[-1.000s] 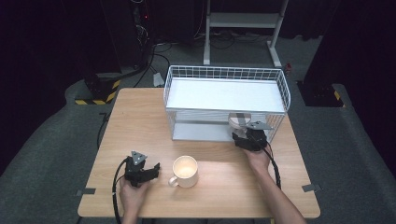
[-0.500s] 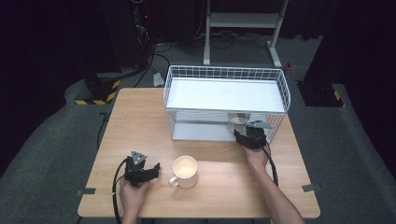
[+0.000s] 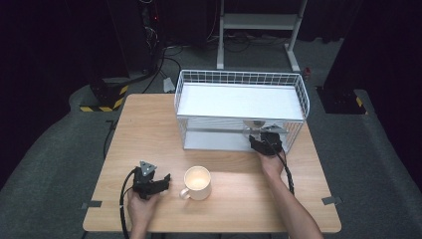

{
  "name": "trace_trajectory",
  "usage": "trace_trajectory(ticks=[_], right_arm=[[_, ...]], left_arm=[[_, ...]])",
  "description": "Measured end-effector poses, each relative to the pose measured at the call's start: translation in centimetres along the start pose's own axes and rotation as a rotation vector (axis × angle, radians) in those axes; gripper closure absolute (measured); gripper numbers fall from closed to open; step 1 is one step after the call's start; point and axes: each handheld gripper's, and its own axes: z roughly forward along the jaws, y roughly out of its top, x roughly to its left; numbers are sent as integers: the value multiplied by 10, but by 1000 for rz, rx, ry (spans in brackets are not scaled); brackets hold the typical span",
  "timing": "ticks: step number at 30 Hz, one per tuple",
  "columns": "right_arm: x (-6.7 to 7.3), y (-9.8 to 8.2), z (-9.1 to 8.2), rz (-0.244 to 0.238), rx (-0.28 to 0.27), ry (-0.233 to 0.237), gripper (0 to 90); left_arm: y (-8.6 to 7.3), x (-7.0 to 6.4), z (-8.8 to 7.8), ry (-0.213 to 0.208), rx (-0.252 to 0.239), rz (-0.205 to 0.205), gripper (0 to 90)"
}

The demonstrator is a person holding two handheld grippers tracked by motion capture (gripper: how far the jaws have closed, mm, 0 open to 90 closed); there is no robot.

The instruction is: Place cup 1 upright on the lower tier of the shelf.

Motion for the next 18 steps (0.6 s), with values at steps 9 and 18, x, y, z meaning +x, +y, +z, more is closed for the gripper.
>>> trace_trajectory(ticks=[9, 18], right_arm=[[-1, 8, 6, -10, 9, -27, 520], [-3, 8, -4, 1, 16, 36, 437]], left_arm=[[0, 0, 0, -2, 0, -3, 225], [0, -2, 0, -6, -5, -1, 233]])
